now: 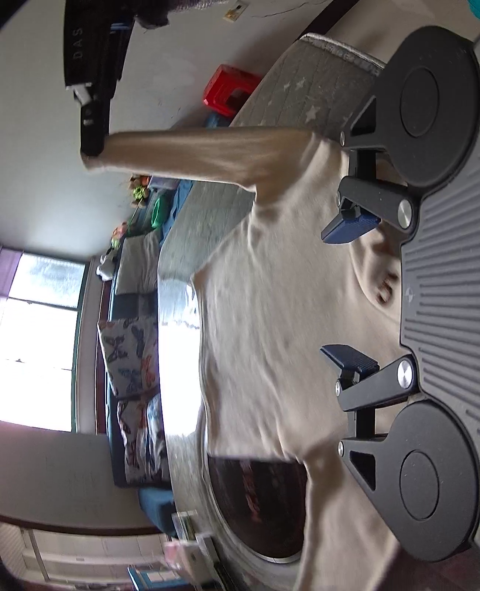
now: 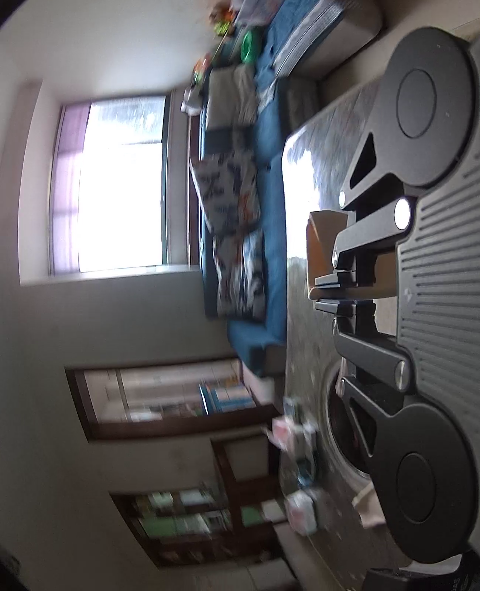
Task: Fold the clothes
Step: 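Lower the sleeve onto the sweatshirt body and open the right gripper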
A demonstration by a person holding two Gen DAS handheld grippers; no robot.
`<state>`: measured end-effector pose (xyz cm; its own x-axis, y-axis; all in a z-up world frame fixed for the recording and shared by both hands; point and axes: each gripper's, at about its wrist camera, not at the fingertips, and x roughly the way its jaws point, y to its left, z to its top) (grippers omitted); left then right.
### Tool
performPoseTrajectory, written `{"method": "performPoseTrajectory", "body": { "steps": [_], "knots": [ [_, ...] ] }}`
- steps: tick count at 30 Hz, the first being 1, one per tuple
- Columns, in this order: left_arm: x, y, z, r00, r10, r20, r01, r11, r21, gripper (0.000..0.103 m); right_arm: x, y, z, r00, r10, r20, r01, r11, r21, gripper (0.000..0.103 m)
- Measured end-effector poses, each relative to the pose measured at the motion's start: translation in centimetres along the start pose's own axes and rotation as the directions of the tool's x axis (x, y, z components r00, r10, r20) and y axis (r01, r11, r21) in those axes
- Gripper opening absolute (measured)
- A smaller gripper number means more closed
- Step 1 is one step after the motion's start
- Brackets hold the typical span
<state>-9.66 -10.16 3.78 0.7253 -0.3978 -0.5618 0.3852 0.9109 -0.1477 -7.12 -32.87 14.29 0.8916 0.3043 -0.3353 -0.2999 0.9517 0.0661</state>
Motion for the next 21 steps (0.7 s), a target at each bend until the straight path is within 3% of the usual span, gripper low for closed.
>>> {"method": "performPoseTrajectory", "body": {
  "steps": [6,11,14,18,21],
  "knots": [
    [-2.2,2.3,-1.7,0.998,0.068,0.010,-0.068,0.997,-0.038,0.065,4.9,7.3,-2.0,0.982,0.148,-0.115,-0.157,0.985,-0.070,0.005],
    [-3.1,3.4,-2.3,0.994,0.106,0.008,-0.106,0.993,-0.059,0.065,7.9,11.2,-6.2,0.932,0.228,-0.282,-0.266,0.958,-0.104,0.008],
    [-3.3,3.4,-2.1,0.991,0.130,0.020,-0.129,0.990,-0.052,0.064,7.6,11.4,-7.3,0.907,0.258,-0.332,-0.309,0.945,-0.110,0.013],
    [-3.4,3.1,-1.4,0.987,0.151,0.044,-0.150,0.988,-0.039,0.063,5.8,9.8,-7.8,0.915,0.225,-0.333,-0.285,0.948,-0.143,0.019],
    [-2.7,2.6,-0.8,0.988,0.147,0.055,-0.146,0.989,-0.025,0.058,4.8,6.0,-8.0,0.927,0.144,-0.348,-0.197,0.973,-0.122,0.019]
  ]
}}
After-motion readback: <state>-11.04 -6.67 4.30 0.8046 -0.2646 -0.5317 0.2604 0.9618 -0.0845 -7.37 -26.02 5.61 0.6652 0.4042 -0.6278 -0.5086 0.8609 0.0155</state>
